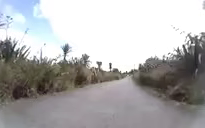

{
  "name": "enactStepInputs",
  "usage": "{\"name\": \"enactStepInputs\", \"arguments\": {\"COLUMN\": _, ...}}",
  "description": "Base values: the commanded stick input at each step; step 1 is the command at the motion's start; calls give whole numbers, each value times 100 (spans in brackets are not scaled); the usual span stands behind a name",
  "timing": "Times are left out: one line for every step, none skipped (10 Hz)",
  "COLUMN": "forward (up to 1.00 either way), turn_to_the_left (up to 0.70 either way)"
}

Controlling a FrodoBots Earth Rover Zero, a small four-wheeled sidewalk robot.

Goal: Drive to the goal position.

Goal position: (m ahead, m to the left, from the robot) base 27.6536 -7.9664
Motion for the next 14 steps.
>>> {"name": "enactStepInputs", "arguments": {"forward": 85, "turn_to_the_left": 0}}
{"name": "enactStepInputs", "arguments": {"forward": 85, "turn_to_the_left": 0}}
{"name": "enactStepInputs", "arguments": {"forward": 85, "turn_to_the_left": 0}}
{"name": "enactStepInputs", "arguments": {"forward": 85, "turn_to_the_left": 0}}
{"name": "enactStepInputs", "arguments": {"forward": 85, "turn_to_the_left": 0}}
{"name": "enactStepInputs", "arguments": {"forward": 85, "turn_to_the_left": 0}}
{"name": "enactStepInputs", "arguments": {"forward": 85, "turn_to_the_left": 0}}
{"name": "enactStepInputs", "arguments": {"forward": 85, "turn_to_the_left": 0}}
{"name": "enactStepInputs", "arguments": {"forward": 85, "turn_to_the_left": 0}}
{"name": "enactStepInputs", "arguments": {"forward": 85, "turn_to_the_left": 0}}
{"name": "enactStepInputs", "arguments": {"forward": 85, "turn_to_the_left": 0}}
{"name": "enactStepInputs", "arguments": {"forward": 85, "turn_to_the_left": 0}}
{"name": "enactStepInputs", "arguments": {"forward": 85, "turn_to_the_left": 0}}
{"name": "enactStepInputs", "arguments": {"forward": 85, "turn_to_the_left": 0}}
